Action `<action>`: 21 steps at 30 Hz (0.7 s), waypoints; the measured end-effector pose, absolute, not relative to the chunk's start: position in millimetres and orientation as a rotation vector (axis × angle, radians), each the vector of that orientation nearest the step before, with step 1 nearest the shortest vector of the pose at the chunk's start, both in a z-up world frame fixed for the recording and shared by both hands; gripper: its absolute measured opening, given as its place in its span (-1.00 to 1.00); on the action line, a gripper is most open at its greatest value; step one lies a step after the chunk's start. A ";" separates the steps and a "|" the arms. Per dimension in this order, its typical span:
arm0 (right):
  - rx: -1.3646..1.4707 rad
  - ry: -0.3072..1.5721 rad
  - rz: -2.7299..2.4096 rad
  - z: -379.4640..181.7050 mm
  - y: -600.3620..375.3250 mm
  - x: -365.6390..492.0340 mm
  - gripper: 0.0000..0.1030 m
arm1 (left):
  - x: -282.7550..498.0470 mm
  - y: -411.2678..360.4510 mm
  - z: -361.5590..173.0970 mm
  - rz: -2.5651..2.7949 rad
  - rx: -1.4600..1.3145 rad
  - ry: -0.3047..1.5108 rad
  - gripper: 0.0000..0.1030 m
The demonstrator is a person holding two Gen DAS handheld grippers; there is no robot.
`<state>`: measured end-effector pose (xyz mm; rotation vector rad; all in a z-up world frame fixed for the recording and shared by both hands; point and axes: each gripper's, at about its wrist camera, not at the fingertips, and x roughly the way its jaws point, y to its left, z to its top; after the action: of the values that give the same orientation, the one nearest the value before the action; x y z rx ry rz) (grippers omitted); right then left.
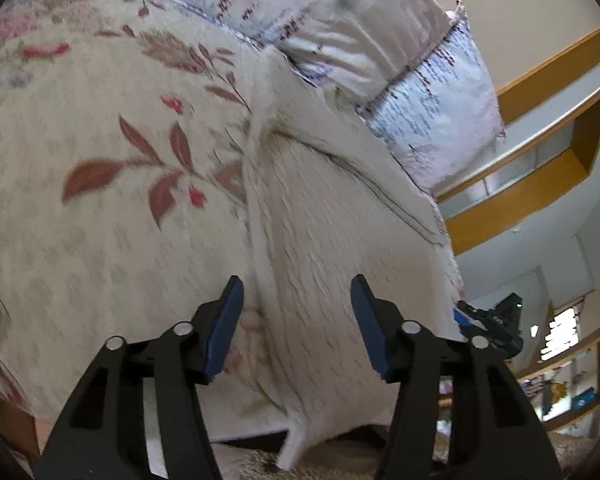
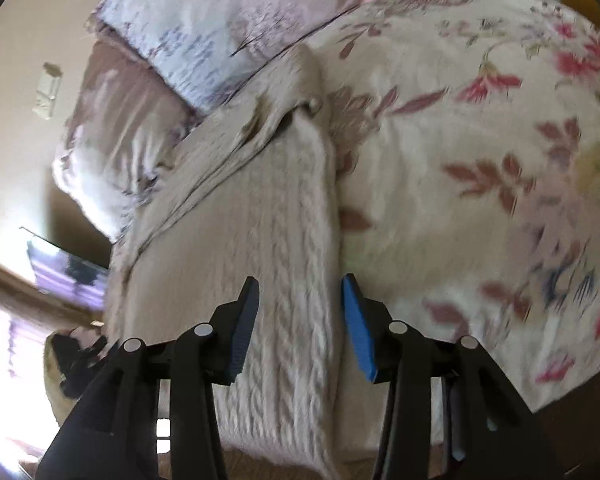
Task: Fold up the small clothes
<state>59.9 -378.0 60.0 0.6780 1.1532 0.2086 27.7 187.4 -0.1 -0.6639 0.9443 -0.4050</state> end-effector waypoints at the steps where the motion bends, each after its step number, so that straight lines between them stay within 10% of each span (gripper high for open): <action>1: 0.690 1.159 0.229 59.3 -377.0 56.3 -0.23 | 24.4 184.5 -1.9 -0.423 -0.671 0.950 -0.10; 21: 0.657 1.296 0.442 59.1 -340.2 -7.9 -0.74 | -26.0 152.4 -22.9 -0.655 -0.707 1.064 -0.61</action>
<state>-7.9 -340.2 59.1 0.6574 1.2958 0.4417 -26.0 152.4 -22.9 -0.7067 1.0643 -0.6553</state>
